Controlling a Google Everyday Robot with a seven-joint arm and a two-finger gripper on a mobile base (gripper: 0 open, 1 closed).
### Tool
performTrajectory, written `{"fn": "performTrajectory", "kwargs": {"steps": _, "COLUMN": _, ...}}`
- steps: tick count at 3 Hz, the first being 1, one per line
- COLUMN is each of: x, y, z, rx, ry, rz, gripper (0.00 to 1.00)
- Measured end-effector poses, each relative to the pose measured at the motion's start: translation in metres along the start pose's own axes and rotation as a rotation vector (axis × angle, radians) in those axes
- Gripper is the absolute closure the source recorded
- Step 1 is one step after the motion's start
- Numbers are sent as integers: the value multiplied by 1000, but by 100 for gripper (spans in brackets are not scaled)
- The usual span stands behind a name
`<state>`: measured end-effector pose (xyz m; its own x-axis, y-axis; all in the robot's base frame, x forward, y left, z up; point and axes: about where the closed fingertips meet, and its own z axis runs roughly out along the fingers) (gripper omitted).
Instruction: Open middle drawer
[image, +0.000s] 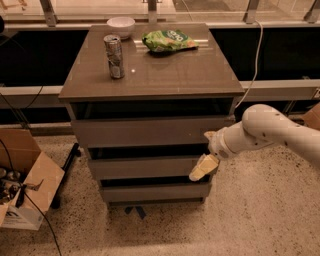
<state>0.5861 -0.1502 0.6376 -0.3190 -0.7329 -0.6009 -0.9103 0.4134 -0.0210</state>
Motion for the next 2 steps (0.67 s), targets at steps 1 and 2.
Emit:
{"fn": "performTrajectory", "kwargs": {"steps": 1, "x": 29, "y": -18, "z": 30, "rx": 12, "ry": 49, "rz": -6, "gripper": 0}}
{"fn": "performTrajectory", "kwargs": {"steps": 2, "x": 54, "y": -32, "z": 50, "rx": 24, "ry": 70, "rz": 4, "gripper": 0}}
